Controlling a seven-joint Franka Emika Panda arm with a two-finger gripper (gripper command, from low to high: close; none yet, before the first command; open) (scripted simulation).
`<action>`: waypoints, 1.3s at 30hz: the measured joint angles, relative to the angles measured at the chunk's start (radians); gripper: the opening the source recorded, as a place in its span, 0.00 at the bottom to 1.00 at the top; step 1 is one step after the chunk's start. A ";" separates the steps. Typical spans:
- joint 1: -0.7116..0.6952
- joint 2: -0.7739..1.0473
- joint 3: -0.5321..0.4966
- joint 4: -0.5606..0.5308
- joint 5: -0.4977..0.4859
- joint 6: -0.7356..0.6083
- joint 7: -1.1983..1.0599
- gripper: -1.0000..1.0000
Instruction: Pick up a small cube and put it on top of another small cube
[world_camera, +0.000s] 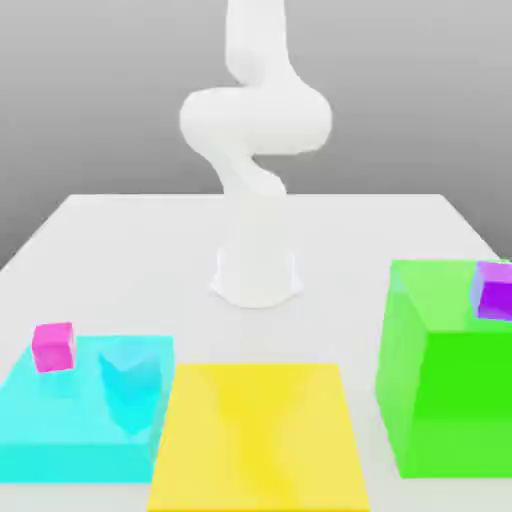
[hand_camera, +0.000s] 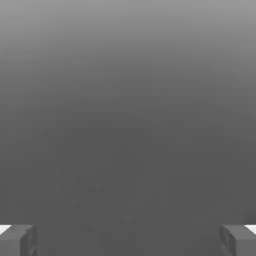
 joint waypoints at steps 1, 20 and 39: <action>-0.014 0.039 -0.001 0.010 -0.005 0.006 0.016 0.50; -0.210 0.731 -0.094 0.187 -0.019 0.107 0.251 0.50; -0.373 1.377 -0.119 0.349 0.152 0.276 0.307 0.00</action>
